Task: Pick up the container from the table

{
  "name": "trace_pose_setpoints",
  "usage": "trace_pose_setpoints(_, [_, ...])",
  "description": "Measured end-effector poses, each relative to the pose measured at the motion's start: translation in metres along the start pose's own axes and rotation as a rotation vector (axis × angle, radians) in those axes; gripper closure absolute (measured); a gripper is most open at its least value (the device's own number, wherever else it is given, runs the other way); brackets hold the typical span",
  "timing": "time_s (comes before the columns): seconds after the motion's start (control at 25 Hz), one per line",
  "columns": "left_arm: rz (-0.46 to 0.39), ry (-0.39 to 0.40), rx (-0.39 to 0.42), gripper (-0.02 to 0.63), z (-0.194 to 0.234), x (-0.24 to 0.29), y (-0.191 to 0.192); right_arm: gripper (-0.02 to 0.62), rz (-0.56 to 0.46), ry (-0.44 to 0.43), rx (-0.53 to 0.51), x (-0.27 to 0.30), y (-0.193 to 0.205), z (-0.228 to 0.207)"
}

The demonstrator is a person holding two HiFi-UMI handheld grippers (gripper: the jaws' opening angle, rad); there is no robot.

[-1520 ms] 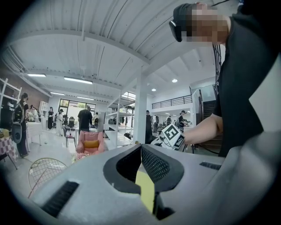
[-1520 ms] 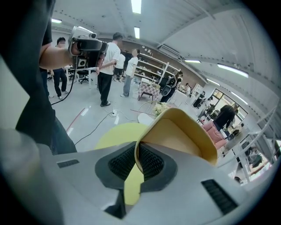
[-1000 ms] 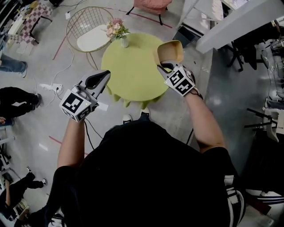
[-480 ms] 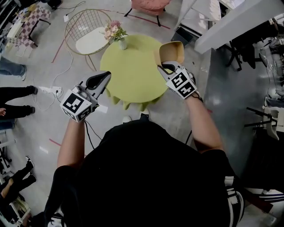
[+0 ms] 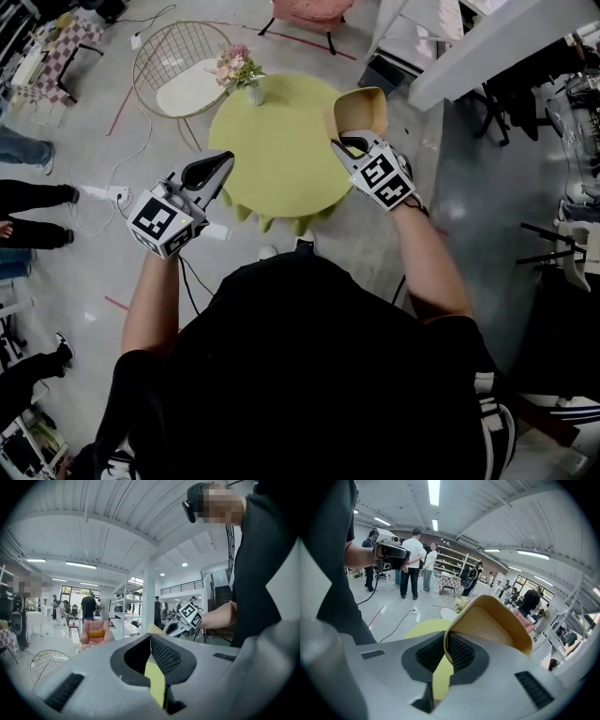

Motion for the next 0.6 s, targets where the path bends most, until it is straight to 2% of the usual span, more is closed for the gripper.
trace_pose_setpoints(0.36, [-0.004,-0.003,0.016,0.589,-0.0046,0.0009,-0.0020,0.575,-0.045,-0.006,0.031,-0.0046,-0.0048,0.0043])
trace_pose_setpoints(0.6, [-0.006,-0.003,0.022,0.589,-0.0060,0.0007,-0.0020,0.575,-0.040,-0.012,0.036,-0.0048,-0.0026,0.0021])
Point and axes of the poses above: the fingertips, and each gripper's own axes: x forward along the fingers, z to its left, y out of its underside, the point moved 8 cm from there along -x, backward along the fingers, and after that the axes turned 8 degrees about -z, right-handed, at the moved point
